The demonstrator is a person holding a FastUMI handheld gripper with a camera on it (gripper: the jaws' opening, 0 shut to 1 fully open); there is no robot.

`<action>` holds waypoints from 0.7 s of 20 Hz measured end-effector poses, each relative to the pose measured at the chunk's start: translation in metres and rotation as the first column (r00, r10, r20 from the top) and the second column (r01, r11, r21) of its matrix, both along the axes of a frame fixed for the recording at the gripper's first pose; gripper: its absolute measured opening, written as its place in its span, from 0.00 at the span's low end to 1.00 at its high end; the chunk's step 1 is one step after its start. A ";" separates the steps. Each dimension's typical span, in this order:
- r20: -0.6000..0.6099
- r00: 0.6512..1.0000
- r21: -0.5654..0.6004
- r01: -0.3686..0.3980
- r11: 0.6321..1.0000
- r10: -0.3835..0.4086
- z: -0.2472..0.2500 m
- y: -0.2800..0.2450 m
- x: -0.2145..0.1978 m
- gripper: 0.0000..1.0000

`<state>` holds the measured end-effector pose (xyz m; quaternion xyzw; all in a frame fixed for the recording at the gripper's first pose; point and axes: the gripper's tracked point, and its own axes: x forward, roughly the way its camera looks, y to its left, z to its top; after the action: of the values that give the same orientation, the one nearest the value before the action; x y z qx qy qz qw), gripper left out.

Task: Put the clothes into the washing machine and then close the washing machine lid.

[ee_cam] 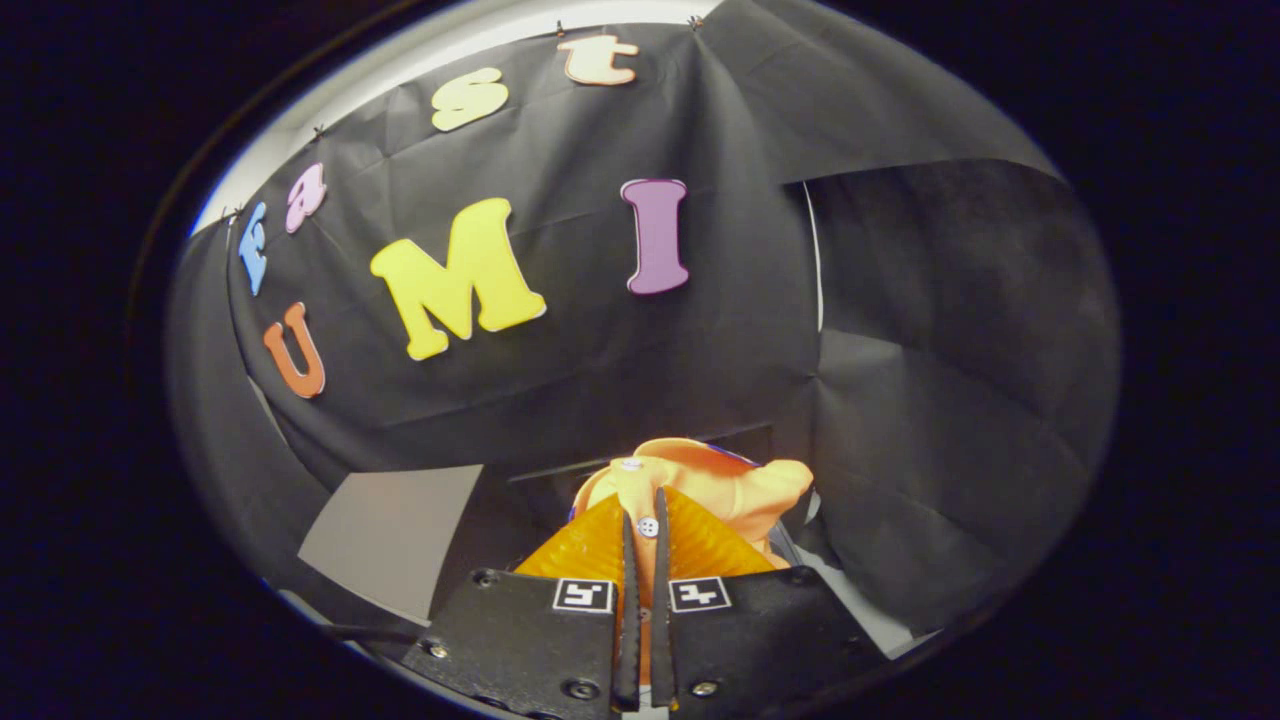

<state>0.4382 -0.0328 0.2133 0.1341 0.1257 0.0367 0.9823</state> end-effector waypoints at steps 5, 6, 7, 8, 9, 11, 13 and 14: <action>-0.127 0.991 0.024 -0.032 0.999 0.035 -0.063 0.004 0.036 0.07; -0.153 0.987 0.027 -0.042 0.999 0.046 -0.076 0.007 0.042 0.08; -0.172 0.984 0.026 -0.049 0.998 0.053 -0.085 0.010 0.046 0.08; -0.192 0.980 0.028 -0.056 0.998 0.061 -0.091 0.009 0.047 0.08; -0.207 0.976 0.031 -0.064 0.997 0.069 -0.098 0.011 0.051 0.08; -0.237 0.968 0.027 -0.076 0.997 0.080 -0.115 0.013 0.060 0.08; -0.267 0.960 0.025 -0.086 0.996 0.089 -0.131 0.024 0.072 0.08; -0.282 0.955 0.024 -0.089 0.996 0.092 -0.139 0.028 0.076 0.08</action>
<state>0.5146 -0.0050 0.0745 0.1373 0.2707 0.0627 0.9508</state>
